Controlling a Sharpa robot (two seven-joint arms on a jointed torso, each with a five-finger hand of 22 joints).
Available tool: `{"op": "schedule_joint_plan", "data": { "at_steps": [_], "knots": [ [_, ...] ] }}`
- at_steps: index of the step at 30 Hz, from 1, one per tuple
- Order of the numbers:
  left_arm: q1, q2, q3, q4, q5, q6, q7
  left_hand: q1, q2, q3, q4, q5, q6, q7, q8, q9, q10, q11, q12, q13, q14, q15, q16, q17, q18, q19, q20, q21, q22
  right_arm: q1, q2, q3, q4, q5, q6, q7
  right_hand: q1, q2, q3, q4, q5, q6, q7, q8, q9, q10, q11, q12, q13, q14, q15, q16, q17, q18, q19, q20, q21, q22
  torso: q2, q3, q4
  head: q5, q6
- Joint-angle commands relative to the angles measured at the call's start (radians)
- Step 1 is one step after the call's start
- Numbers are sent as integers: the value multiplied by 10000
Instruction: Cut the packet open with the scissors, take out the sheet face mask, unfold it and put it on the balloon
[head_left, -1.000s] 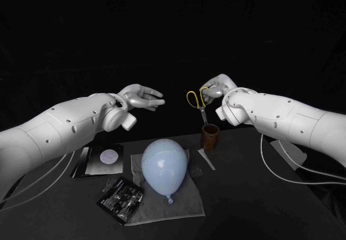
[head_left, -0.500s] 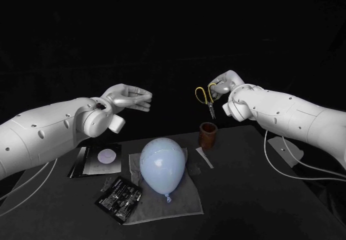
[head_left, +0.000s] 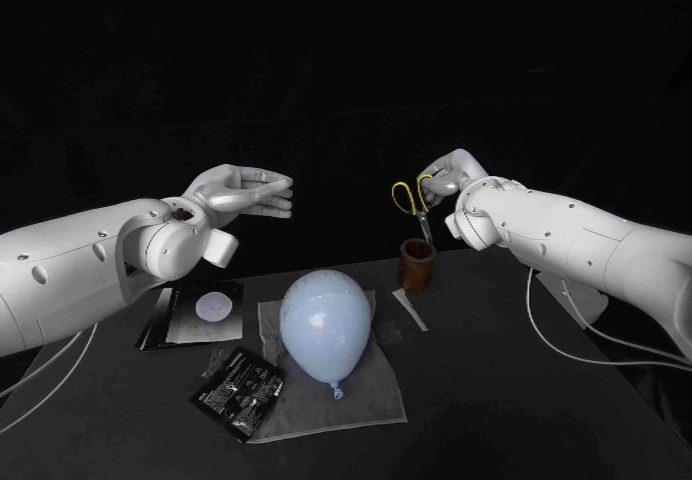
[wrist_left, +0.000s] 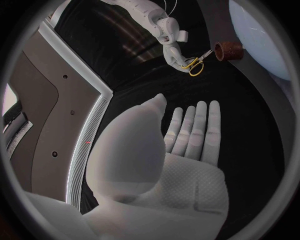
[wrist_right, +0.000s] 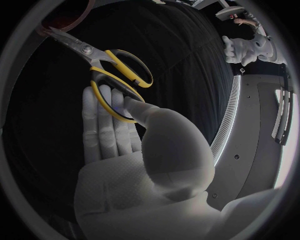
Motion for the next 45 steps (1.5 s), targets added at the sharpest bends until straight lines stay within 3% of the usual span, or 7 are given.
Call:
{"op": "schedule_joint_plan", "data": {
  "at_steps": [1,20,25,26,28,37,45],
  "knots": [
    [5,-4,14,56,306,-193,299,-23,80,64,14,-29,72,633,52,-10,68,-23,58,-13,89,6,59,10,207,72,9,49,-11,-51,64,8,18,-180,16,221,14,120,356,-364,22,49,1,22,193,353,-268,29,10,-3,-49,-43,1,193,-89,-13,57,11,14,7,-2,-1,-30],
    [-1,3,13,85,329,-145,326,-9,93,115,-2,-28,115,627,85,-22,127,-35,70,-13,120,-6,83,26,212,112,2,62,-17,-381,440,11,-396,88,79,645,-39,139,461,-422,23,1,38,-41,225,264,-227,-49,1,-97,-7,-139,40,215,-233,48,109,72,31,-6,31,-10,-94],
    [-12,18,12,20,329,-125,342,23,130,185,-19,-27,140,626,106,-36,161,-40,71,-17,132,-14,96,37,213,142,-3,70,-24,-488,403,10,-347,271,217,930,-106,165,613,-521,24,-174,182,-240,232,-47,-79,-264,-59,-434,147,-408,42,188,-649,174,210,220,21,-1,12,-8,-122],
    [-15,17,12,12,329,-119,343,23,130,185,-19,-27,140,626,106,-36,161,-40,71,-17,132,-14,96,37,213,142,-3,70,-24,-506,369,10,-296,291,242,974,-191,-1,507,-575,30,-282,279,-339,225,-303,20,-410,-116,-671,245,-564,4,137,-879,242,212,265,20,-1,8,-4,-122],
    [-18,12,12,-6,329,-106,336,26,133,194,-21,-27,144,627,110,-37,168,-42,72,-17,134,-15,98,39,213,146,-3,71,-25,-530,284,9,-160,320,284,1034,-250,-96,324,-597,25,-331,334,-403,238,-467,81,-500,-155,-813,332,-660,-21,112,-1054,292,226,308,19,-2,6,37,-141],
    [-33,5,10,-218,329,-40,247,33,141,216,-25,-28,157,627,120,-41,183,-44,74,-17,139,-18,103,43,213,154,-4,72,-28,-640,-196,1,720,357,355,1045,-516,-321,-428,-459,36,-492,438,-772,233,-932,233,-631,-319,-1325,602,-1013,-125,61,-1592,557,-60,197,4,-2,-16,47,-200],
    [-44,-5,9,-291,329,-68,240,75,163,279,-49,-27,172,629,133,-53,204,-45,72,-20,142,-21,111,50,213,165,-7,73,-35,-863,-468,-2,1064,341,157,1004,-782,-759,-639,-220,32,-1385,835,-1732,-43,-2376,737,-665,-431,-2741,1137,-1536,-438,11,-2233,1075,-1516,-764,26,5,14,1,-185]
  ]
}}
